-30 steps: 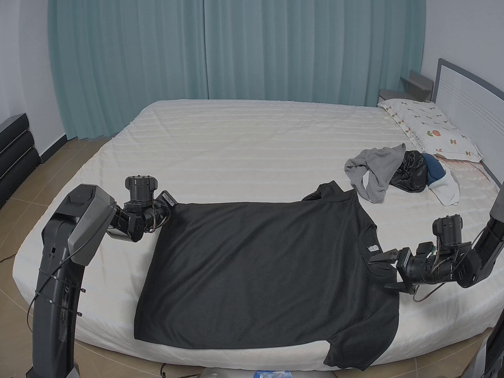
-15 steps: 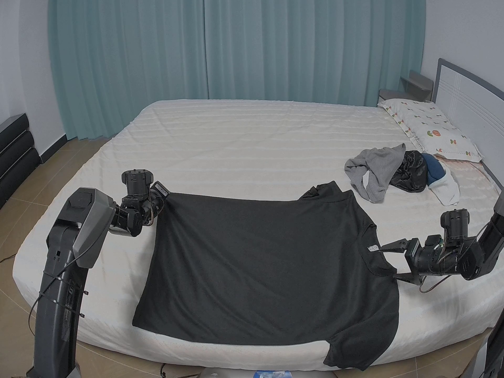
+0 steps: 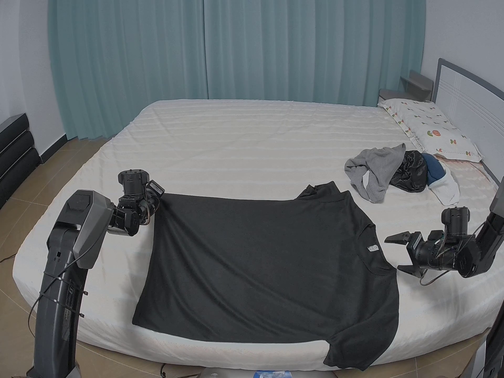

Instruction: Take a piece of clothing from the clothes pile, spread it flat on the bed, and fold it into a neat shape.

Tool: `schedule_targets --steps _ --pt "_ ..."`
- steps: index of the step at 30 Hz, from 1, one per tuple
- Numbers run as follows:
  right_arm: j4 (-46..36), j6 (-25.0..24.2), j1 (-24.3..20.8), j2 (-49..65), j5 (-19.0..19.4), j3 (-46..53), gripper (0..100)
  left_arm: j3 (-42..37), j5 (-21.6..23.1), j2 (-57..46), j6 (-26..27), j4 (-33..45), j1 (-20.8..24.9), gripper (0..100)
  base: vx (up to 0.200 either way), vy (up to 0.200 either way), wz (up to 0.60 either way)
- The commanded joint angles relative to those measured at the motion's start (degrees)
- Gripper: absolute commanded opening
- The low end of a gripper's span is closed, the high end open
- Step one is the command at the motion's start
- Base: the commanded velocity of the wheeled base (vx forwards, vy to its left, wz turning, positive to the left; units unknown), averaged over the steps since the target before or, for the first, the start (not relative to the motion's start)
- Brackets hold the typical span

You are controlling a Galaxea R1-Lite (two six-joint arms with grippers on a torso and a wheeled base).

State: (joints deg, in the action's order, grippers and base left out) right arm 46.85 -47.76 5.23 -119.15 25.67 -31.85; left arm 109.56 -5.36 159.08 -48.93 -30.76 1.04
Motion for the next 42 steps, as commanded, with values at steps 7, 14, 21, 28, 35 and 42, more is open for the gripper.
schedule_targets --steps 7,14,21,28,35,42 --pt "6.15 -2.77 0.31 -3.46 -2.65 0.21 100 1.36 -0.17 0.09 -0.81 0.17 -1.04 0 0.000 0.000 0.00" --pt "8.52 -2.77 0.40 -4.86 -4.32 0.13 100 1.19 -0.17 -0.08 -0.90 0.52 -1.12 0 0.000 0.000 0.00" --pt "9.14 -2.77 0.31 -5.13 -4.40 0.30 100 -0.84 0.18 -1.31 -2.48 0.79 -1.12 0 0.000 0.000 0.00" --pt "9.14 -2.77 0.31 -4.34 -4.40 0.92 100 -10.42 0.79 -8.25 -4.33 -0.62 -1.12 100 0.000 0.000 0.00" --pt "9.14 -2.86 0.13 -2.75 -4.32 2.06 100 -32.30 1.06 -22.05 -5.47 -10.46 -0.68 100 0.000 0.000 0.00" --pt "9.14 -2.77 -0.40 -2.31 -3.96 3.11 100 -53.66 1.94 -31.63 -5.65 -14.77 2.04 100 0.000 0.000 0.00"
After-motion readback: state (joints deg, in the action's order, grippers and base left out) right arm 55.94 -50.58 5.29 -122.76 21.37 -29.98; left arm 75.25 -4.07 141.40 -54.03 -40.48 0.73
